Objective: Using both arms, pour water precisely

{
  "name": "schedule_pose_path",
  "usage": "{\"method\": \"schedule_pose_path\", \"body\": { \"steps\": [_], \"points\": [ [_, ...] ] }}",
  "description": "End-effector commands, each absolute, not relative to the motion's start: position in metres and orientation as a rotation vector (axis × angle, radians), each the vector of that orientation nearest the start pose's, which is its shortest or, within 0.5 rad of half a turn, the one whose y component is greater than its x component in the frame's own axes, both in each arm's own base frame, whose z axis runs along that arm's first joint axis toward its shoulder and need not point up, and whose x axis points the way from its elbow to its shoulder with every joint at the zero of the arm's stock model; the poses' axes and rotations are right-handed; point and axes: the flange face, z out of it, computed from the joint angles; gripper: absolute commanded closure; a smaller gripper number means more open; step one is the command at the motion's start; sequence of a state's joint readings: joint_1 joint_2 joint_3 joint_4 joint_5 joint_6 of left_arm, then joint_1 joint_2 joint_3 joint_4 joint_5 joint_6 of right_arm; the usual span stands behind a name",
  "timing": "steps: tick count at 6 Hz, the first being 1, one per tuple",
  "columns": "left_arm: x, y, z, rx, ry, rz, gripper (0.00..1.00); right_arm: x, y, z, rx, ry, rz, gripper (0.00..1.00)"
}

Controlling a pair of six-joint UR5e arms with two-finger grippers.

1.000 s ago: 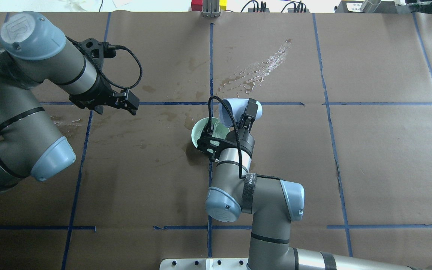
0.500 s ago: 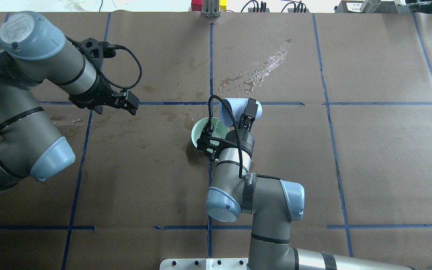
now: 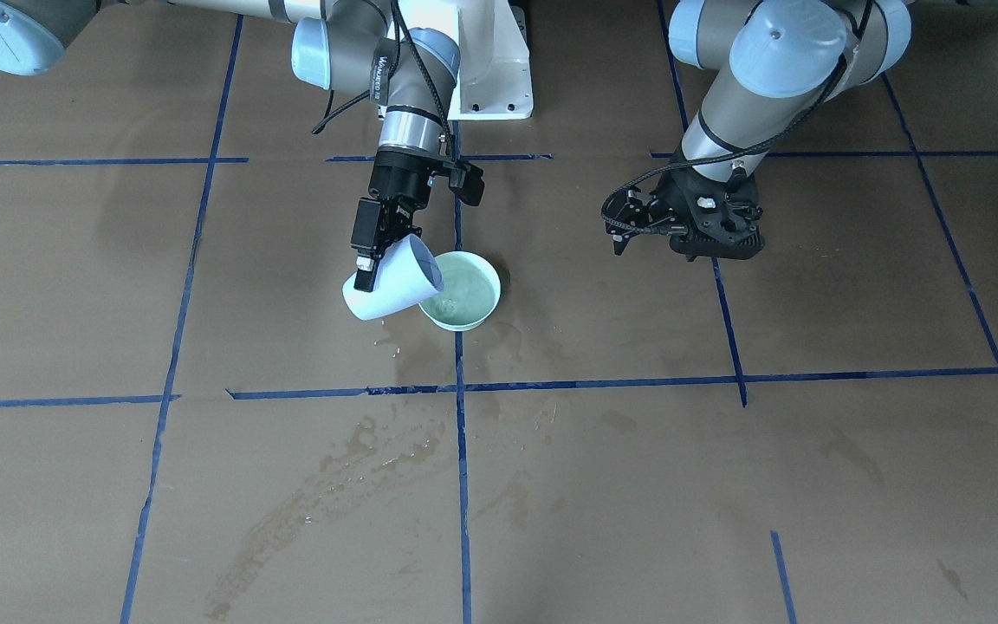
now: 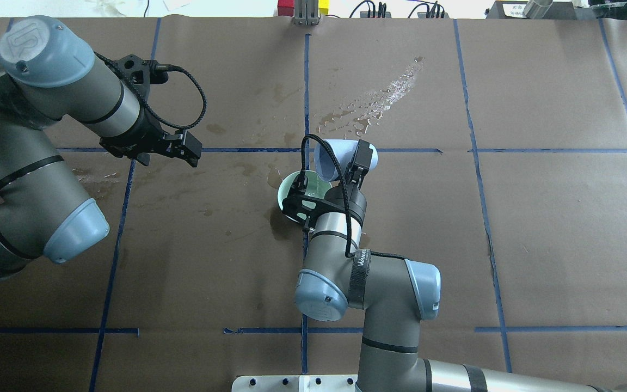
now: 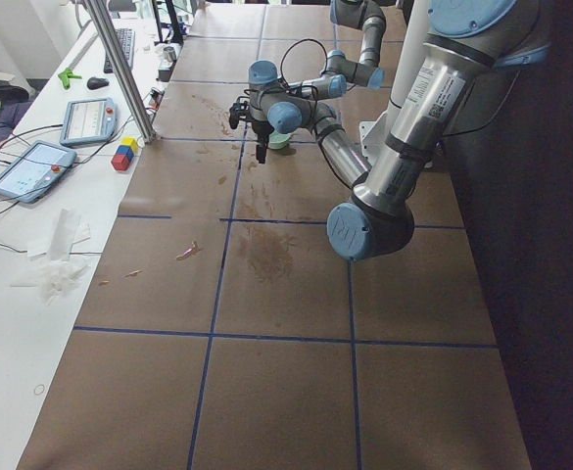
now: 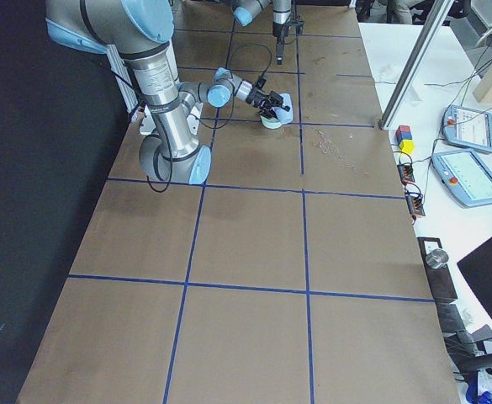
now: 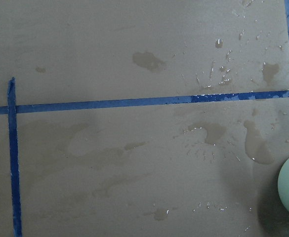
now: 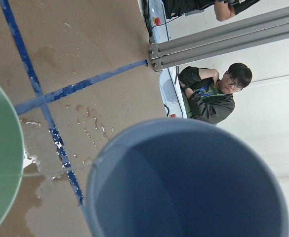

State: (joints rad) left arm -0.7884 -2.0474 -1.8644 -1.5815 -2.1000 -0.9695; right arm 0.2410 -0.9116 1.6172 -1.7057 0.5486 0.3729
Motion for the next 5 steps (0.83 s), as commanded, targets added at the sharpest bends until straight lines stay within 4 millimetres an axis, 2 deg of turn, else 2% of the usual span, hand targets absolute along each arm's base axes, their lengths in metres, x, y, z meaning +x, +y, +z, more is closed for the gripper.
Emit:
{"method": "schedule_pose_path", "body": {
  "steps": [1, 2, 4, 5],
  "points": [
    [0.369, -0.489, 0.257, 0.104, 0.907, 0.033, 0.0, -0.584, -0.375, 0.214, 1.114, 0.214, -0.523, 1.0],
    [0.369, -0.489, 0.258, 0.103, 0.906, 0.033, 0.0, -0.566, -0.377, 0.198, 1.104, 0.133, -0.493, 1.0],
    [0.369, -0.489, 0.257, 0.104, 0.907, 0.033, 0.0, -0.557, -0.378, 0.198, 1.075, -0.016, -0.322, 1.0],
    [0.369, -0.489, 0.258, 0.103, 0.906, 0.033, 0.0, -0.537, -0.386, 0.193, 1.003, -0.182, -0.178, 1.0]
  ]
}}
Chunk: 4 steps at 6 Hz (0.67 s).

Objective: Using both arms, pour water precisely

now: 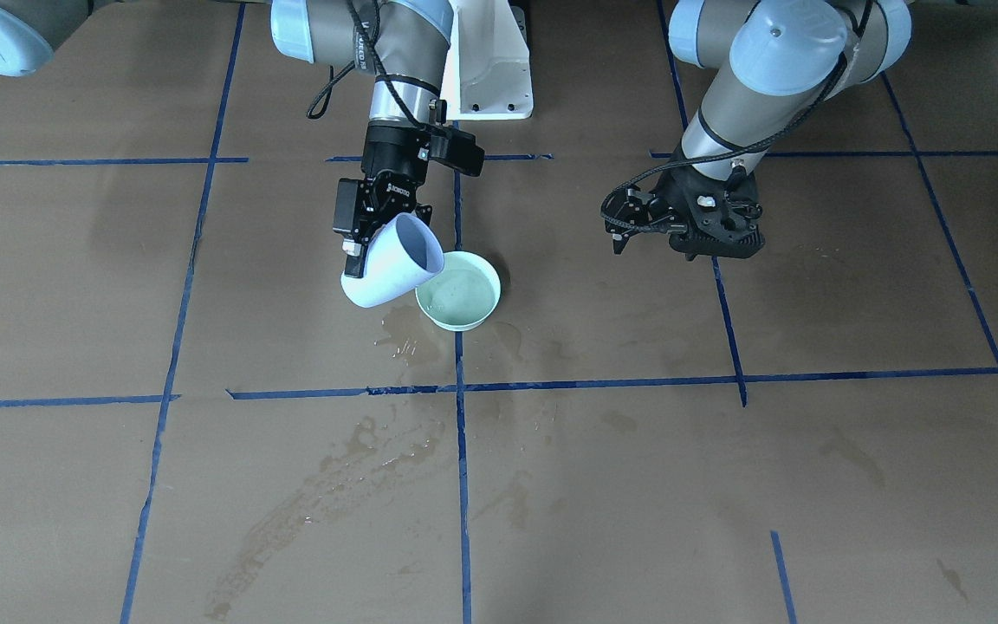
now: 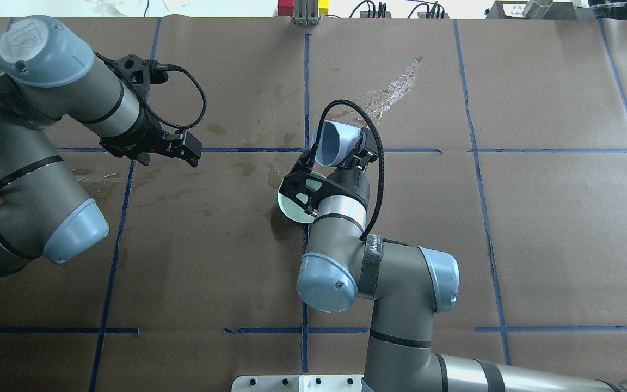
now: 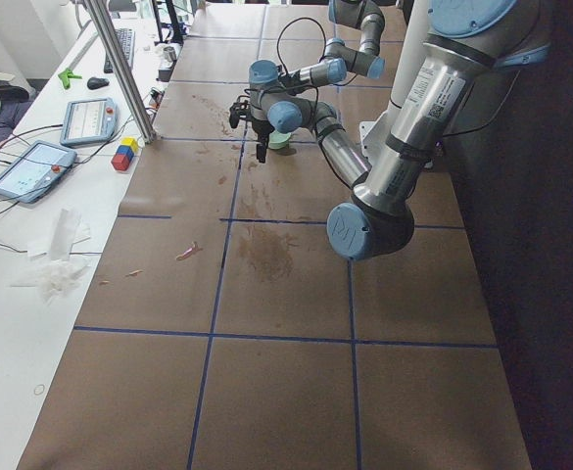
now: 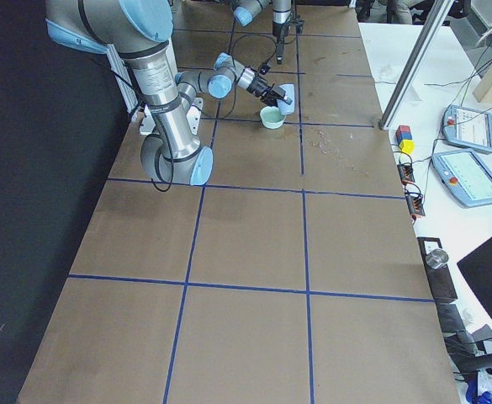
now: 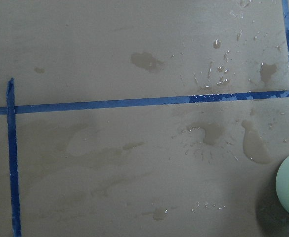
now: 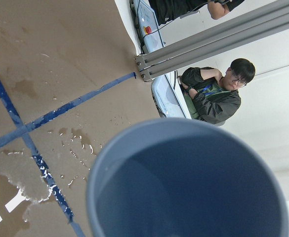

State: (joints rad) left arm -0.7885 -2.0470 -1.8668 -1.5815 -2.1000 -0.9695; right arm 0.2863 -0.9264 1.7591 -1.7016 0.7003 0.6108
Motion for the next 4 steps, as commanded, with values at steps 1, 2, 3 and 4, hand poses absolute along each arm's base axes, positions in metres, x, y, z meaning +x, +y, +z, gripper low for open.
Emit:
{"method": "schedule_pose_path", "body": {
  "steps": [1, 2, 3, 4],
  "points": [
    [0.369, -0.489, 0.258, 0.103, 0.906, 0.033, 0.0, -0.498, -0.386, 0.2, 0.954, -0.281, -0.095, 1.0],
    [0.369, -0.489, 0.258, 0.103, 0.906, 0.033, 0.0, -0.474, -0.386, 0.207, 0.951, -0.3, -0.068, 1.0],
    [0.369, -0.489, 0.258, 0.102, 0.905, 0.033, 0.0, -0.462, -0.398, 0.212, 0.901, -0.364, 0.021, 1.0],
    [0.369, -0.489, 0.258, 0.103, 0.906, 0.033, 0.0, -0.445, -0.41, 0.23, 0.863, -0.456, 0.056, 1.0]
  ]
}}
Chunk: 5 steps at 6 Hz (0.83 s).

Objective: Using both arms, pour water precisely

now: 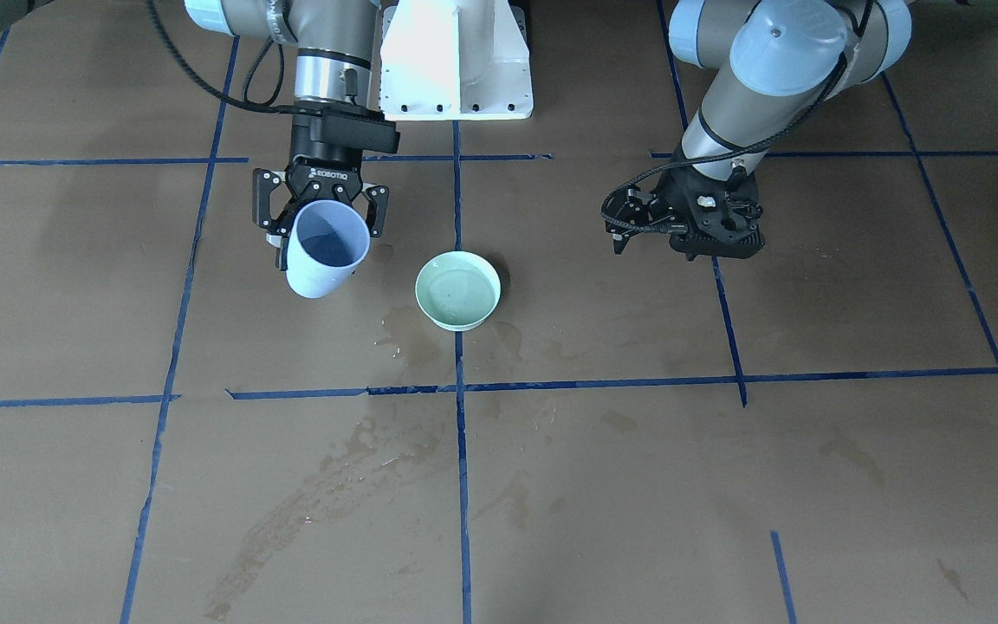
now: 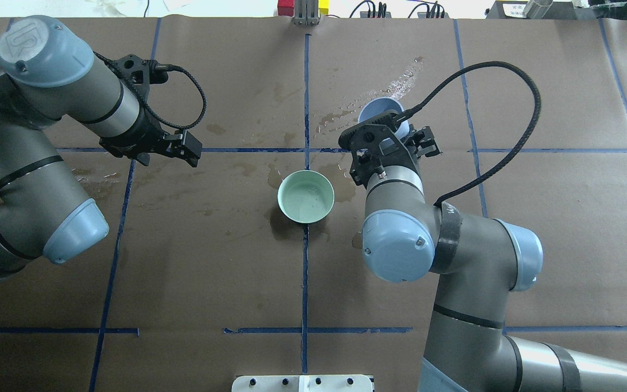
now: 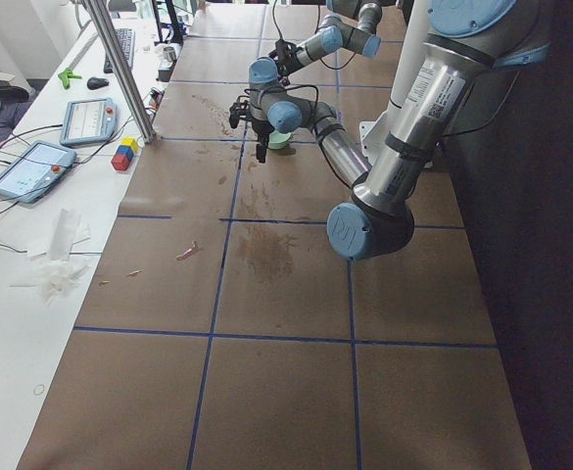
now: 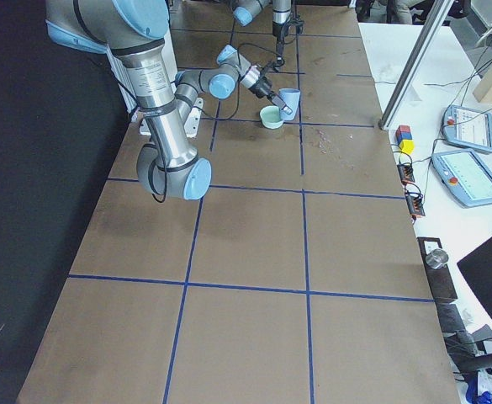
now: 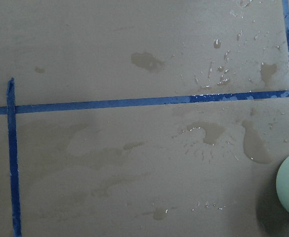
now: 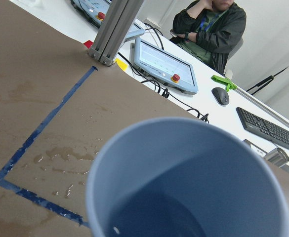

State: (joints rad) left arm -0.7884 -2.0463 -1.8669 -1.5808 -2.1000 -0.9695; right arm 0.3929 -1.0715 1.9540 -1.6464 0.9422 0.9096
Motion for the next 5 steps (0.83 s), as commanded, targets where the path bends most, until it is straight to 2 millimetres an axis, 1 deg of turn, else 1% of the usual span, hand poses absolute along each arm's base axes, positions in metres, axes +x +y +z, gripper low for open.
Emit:
{"method": "schedule_pose_path", "body": {
  "steps": [1, 2, 3, 4, 5],
  "points": [
    [0.369, -0.489, 0.257, 0.104, 0.907, 0.033, 0.0, -0.416, -0.416, 0.279, 0.874, -0.475, 0.087, 1.0],
    [0.369, -0.489, 0.257, 0.103, 0.906, 0.033, 0.0, -0.386, -0.421, 0.327, 0.86, -0.484, 0.111, 1.0],
    [0.368, -0.488, 0.255, 0.106, 0.909, 0.033, 0.0, -0.354, -0.415, 0.375, 0.869, -0.494, 0.126, 1.0],
    [0.367, -0.487, 0.256, 0.106, 0.909, 0.033, 0.0, -0.315, -0.403, 0.425, 0.891, -0.503, 0.128, 1.0],
    [0.367, -0.487, 0.256, 0.106, 0.909, 0.033, 0.0, -0.296, -0.395, 0.45, 0.905, -0.522, 0.139, 1.0]
  ]
}}
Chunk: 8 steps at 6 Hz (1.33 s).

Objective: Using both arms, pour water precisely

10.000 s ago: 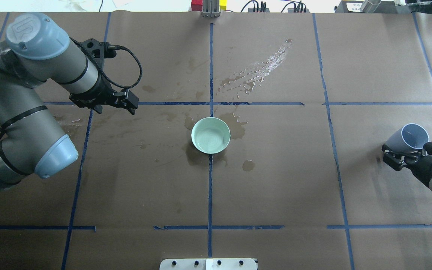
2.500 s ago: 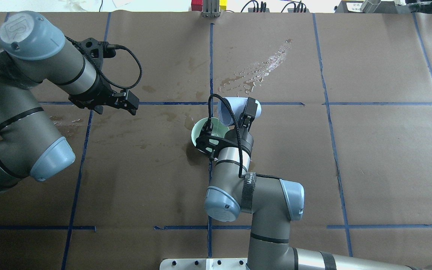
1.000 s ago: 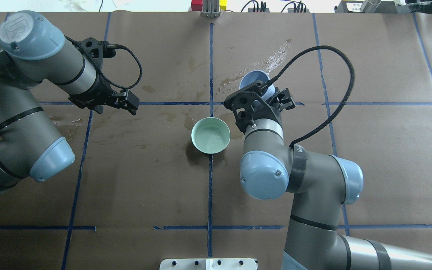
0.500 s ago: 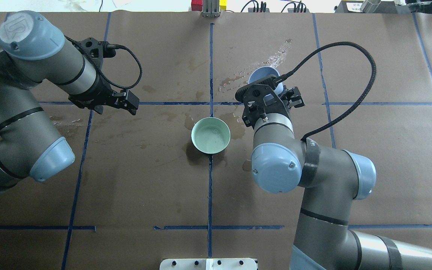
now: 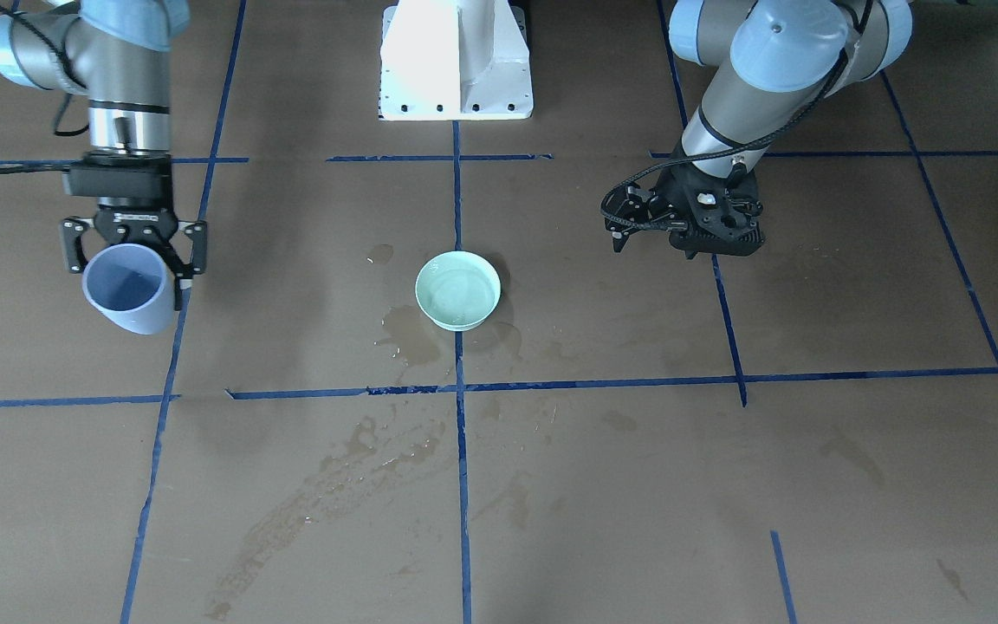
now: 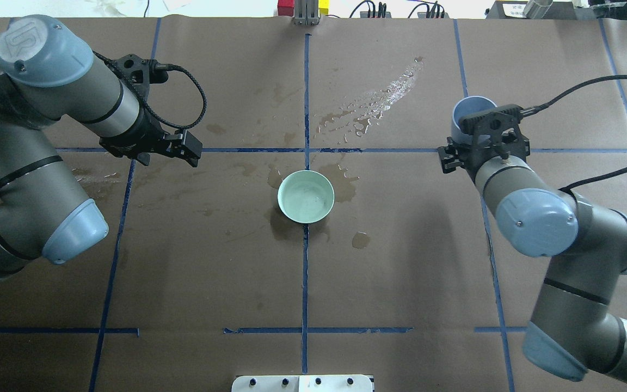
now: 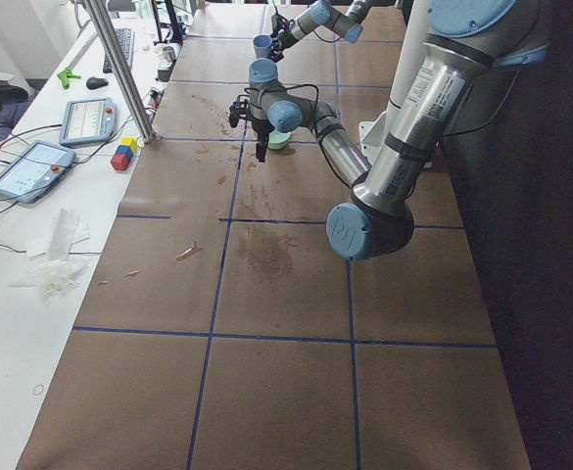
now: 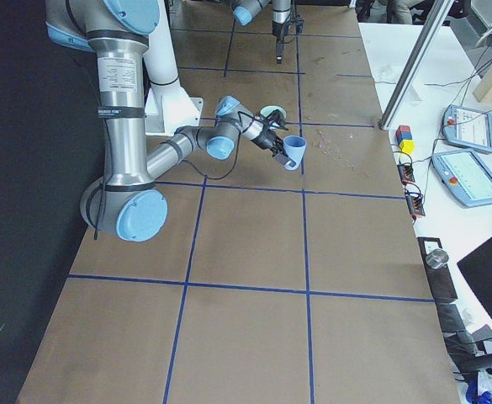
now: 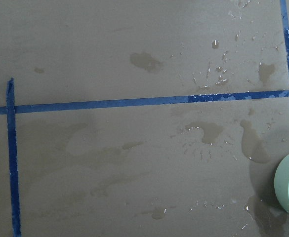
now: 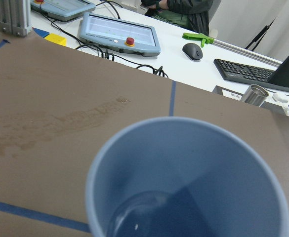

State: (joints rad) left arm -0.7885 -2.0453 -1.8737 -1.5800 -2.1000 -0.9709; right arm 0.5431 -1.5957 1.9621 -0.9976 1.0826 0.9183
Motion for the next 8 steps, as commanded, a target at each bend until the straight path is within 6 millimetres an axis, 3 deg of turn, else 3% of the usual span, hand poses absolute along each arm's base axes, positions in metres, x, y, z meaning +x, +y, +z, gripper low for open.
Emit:
{"method": "schedule_pose_path", "body": {
  "steps": [1, 2, 4, 5, 7, 8],
  "points": [
    [0.367, -0.487, 0.256, 0.106, 0.909, 0.033, 0.0, -0.296, -0.396, 0.485, 0.93, -0.563, 0.157, 1.0],
    [0.368, -0.488, 0.255, 0.107, 0.91, 0.033, 0.0, -0.292, -0.401, 0.525, 0.948, -0.582, 0.171, 1.0],
    [0.367, -0.487, 0.256, 0.106, 0.909, 0.033, 0.0, -0.279, -0.403, 0.542, 0.926, -0.589, 0.175, 1.0],
    [0.368, -0.487, 0.255, 0.105, 0.909, 0.034, 0.0, -0.269, -0.395, 0.558, 0.924, -0.596, 0.179, 1.0],
    [0.368, -0.487, 0.255, 0.097, 0.911, 0.016, 0.0, -0.258, -0.387, 0.613, 0.944, -0.628, 0.184, 1.0],
    [0.368, -0.487, 0.253, 0.099, 0.914, 0.017, 0.0, -0.258, -0.387, 0.615, 0.944, -0.631, 0.187, 0.99]
  ]
}}
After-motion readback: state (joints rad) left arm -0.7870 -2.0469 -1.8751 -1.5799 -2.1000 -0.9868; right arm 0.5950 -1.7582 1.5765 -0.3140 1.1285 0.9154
